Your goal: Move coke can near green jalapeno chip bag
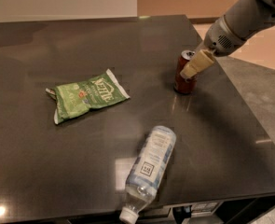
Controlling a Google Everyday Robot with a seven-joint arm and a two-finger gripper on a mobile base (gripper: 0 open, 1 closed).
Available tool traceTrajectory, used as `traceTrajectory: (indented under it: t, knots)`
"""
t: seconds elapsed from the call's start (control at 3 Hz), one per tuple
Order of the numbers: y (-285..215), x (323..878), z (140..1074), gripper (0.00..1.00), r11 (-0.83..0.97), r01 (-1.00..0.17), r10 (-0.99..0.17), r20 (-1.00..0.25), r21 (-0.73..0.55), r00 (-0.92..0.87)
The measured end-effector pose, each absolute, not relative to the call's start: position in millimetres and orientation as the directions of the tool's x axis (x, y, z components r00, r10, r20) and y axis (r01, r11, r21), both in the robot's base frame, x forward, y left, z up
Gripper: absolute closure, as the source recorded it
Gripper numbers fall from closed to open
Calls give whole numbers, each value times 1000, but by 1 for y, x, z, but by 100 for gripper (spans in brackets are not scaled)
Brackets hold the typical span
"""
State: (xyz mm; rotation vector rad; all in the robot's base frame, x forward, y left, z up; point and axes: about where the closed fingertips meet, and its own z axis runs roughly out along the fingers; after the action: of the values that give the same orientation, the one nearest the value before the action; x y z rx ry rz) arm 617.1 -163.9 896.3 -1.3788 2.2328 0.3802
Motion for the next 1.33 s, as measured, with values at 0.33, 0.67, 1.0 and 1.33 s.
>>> traceTrajectory:
  t: [0.33,0.67,1.0,1.33]
  knots:
    - [-154,615,905,64,427,-904,-757,-553,-16,-348]
    - [-130,612,918,88,369,-929,-760,-580,-17,-292]
    - [-98,608,924,100,300,-954,-767,-599,-17,-230]
    - [-69,603,922,100,240,-971,-775,-604,-13,-184]
